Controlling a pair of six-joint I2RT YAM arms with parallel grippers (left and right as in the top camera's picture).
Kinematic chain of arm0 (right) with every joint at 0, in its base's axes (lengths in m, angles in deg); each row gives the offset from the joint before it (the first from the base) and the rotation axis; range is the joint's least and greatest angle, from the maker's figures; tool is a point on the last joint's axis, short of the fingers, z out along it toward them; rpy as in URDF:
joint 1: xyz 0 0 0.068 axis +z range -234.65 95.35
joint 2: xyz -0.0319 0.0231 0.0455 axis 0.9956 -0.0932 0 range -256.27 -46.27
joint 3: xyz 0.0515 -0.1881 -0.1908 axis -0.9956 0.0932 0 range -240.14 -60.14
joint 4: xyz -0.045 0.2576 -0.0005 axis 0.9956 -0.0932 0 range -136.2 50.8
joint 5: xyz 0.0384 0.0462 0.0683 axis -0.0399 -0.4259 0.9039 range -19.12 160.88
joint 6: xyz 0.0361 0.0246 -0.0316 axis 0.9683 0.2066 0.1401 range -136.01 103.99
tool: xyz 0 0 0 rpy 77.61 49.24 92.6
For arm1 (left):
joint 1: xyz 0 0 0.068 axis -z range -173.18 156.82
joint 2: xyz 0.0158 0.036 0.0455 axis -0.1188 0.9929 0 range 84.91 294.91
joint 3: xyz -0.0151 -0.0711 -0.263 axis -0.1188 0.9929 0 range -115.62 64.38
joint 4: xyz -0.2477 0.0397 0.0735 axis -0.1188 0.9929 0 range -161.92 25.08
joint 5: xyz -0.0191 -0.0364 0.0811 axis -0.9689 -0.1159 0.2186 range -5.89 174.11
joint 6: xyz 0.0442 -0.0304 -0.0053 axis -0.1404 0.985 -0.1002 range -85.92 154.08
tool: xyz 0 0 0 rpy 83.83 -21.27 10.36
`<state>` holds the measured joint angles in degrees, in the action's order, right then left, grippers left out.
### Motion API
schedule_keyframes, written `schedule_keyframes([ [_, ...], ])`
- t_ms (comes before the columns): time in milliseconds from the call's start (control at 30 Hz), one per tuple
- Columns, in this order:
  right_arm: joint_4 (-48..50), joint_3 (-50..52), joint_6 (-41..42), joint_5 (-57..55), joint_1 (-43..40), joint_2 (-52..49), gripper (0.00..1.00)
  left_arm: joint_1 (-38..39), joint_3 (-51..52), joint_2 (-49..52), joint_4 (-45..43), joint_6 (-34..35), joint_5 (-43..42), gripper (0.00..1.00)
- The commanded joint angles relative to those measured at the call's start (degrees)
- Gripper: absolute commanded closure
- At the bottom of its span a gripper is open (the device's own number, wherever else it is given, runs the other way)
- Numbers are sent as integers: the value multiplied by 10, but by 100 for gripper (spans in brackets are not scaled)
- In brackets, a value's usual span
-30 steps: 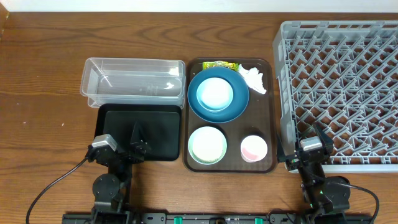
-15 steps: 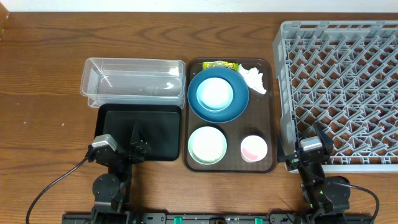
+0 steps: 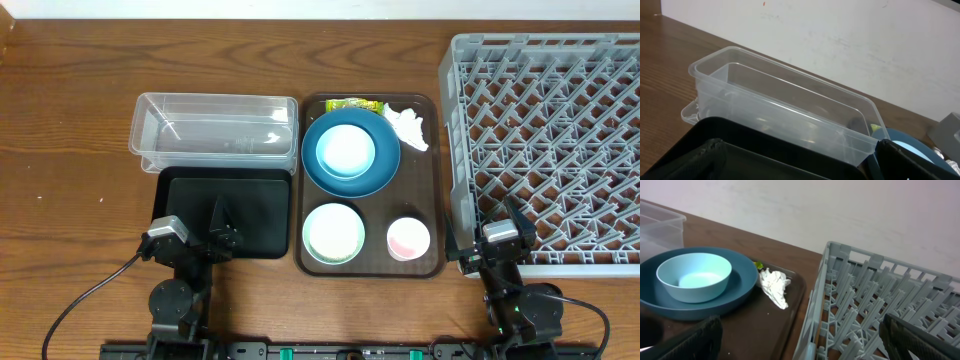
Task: Sort waste into correct bins and load items into the dishwasher rack
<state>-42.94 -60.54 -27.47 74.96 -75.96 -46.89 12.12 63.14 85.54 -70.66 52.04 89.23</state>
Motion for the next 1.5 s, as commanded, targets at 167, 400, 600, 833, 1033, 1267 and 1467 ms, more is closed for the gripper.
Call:
schedule_keyframes([
  [167,-2,1,-2,3,-6,0,1,-3,10,-4,22,-10,16,2],
  [400,-2,1,-2,2,-6,0,1,-3,10,-4,22,-10,16,2],
  [600,-2,1,-2,2,-6,0,1,-3,10,-4,22,-10,16,2],
  [833,-2,1,-2,3,-6,0,1,-2,0,-4,-26,-8,-74,2],
  [1033,-2,1,-2,2,-6,0,1,-2,-108,19,82,-13,-79,2],
  [1267,-2,1,-2,2,-6,0,1,-2,-306,169,222,-30,-83,2],
  [1467,-2,1,-2,2,-6,0,1,-2,-488,361,380,-33,-181,2],
])
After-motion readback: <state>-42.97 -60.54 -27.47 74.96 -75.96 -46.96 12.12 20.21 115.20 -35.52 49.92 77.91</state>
